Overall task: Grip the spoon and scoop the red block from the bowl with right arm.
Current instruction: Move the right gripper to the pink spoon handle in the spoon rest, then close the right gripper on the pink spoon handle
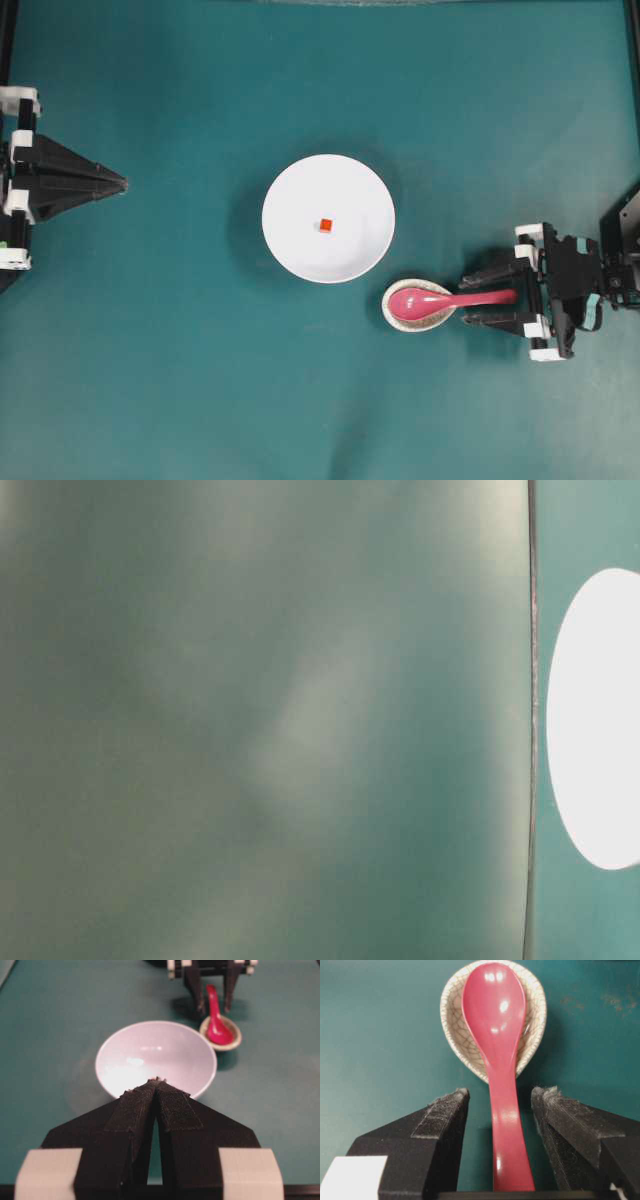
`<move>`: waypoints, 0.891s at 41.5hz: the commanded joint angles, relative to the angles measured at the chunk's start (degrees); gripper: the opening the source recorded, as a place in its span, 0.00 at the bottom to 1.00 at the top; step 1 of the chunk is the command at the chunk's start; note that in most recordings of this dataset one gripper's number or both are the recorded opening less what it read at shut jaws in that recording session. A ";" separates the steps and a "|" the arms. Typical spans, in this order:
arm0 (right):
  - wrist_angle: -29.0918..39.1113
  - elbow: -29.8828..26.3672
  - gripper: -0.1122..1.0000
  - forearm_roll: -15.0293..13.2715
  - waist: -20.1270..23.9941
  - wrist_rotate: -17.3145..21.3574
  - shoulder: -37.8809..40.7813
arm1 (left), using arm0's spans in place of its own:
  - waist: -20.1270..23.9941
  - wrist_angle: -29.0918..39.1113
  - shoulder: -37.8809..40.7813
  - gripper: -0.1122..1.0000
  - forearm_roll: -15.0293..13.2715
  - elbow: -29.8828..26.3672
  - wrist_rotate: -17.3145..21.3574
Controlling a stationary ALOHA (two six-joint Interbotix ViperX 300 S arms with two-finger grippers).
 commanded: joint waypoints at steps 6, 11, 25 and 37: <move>-0.18 -0.70 0.62 0.18 0.26 -0.09 -0.26 | 0.09 -0.26 0.18 0.10 0.18 -1.67 0.09; -0.18 -0.88 0.61 0.18 0.26 -0.09 -0.35 | 0.18 -0.18 0.18 0.10 0.18 -1.76 0.09; -0.18 -0.79 0.58 1.14 0.26 -0.09 -0.35 | 0.18 -0.26 0.26 0.10 0.18 -2.02 0.09; -0.79 -0.70 0.53 1.58 0.26 -0.09 -0.35 | 0.09 -0.18 0.18 0.10 0.18 -2.02 0.09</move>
